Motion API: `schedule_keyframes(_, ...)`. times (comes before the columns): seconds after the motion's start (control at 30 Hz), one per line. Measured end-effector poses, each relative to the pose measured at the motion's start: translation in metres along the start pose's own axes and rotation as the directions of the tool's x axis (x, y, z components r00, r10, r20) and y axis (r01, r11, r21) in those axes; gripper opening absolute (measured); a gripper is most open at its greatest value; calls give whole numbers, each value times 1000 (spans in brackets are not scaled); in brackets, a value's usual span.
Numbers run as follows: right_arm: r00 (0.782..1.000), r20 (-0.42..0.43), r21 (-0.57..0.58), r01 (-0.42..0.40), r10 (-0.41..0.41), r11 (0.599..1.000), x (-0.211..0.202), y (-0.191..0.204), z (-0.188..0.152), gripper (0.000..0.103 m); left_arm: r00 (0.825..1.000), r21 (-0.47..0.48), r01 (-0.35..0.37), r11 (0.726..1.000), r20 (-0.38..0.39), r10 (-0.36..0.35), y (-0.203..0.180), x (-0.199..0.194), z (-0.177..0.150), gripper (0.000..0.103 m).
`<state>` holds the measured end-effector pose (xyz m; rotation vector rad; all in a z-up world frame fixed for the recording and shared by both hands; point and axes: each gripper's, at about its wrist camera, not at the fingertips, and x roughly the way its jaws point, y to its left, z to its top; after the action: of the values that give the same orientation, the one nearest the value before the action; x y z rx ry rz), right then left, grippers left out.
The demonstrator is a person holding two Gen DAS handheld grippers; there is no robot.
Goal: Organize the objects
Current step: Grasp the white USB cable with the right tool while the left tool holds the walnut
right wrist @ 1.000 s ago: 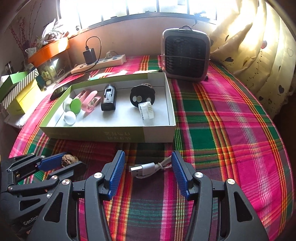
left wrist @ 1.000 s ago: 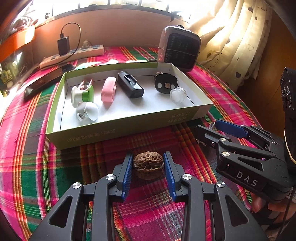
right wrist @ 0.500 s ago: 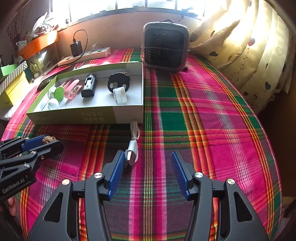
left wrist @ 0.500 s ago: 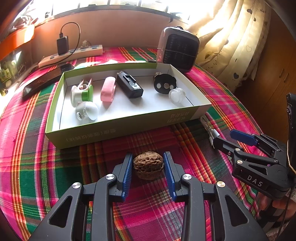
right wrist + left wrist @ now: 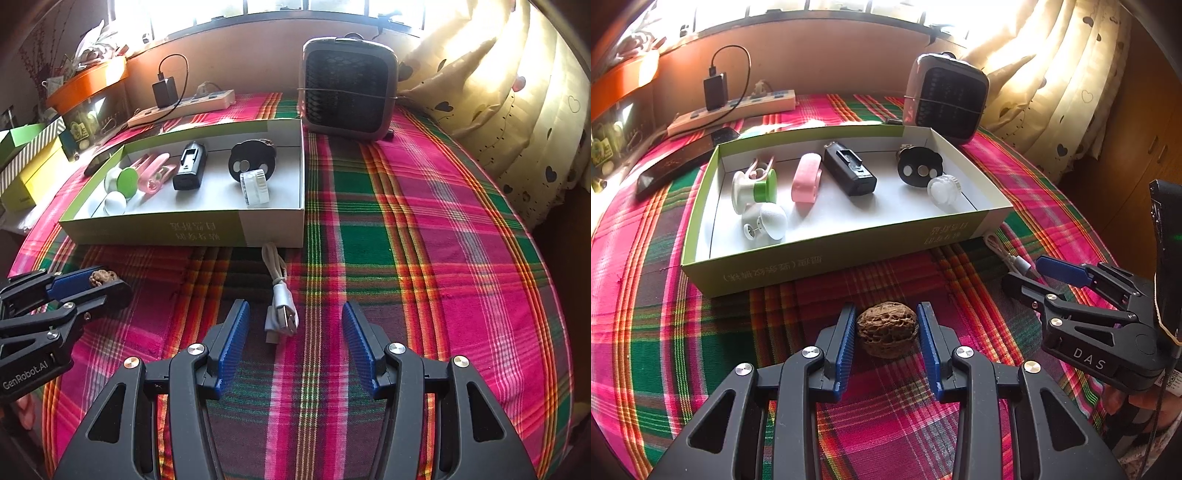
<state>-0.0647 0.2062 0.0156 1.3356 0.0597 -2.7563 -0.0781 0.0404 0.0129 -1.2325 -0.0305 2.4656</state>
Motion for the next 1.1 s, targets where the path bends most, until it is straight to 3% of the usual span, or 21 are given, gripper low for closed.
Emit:
schedule_keyframes(0.3, 1000, 3, -16, -20, 20, 1000, 0, -1, 0, 53, 1000, 2, -3, 1000, 0, 3, 0, 0, 0, 31)
schedule_keyframes(0.73, 1000, 8, -18, -12, 12, 1000, -3, -3, -1, 27, 1000, 8, -24, 1000, -1, 24, -2, 0, 1, 31)
schedule_keyframes(1.1, 1000, 10, -19, -15, 15, 1000, -3, -4, -2, 21, 1000, 10, -26, 1000, 0, 26, -2, 0, 1, 31)
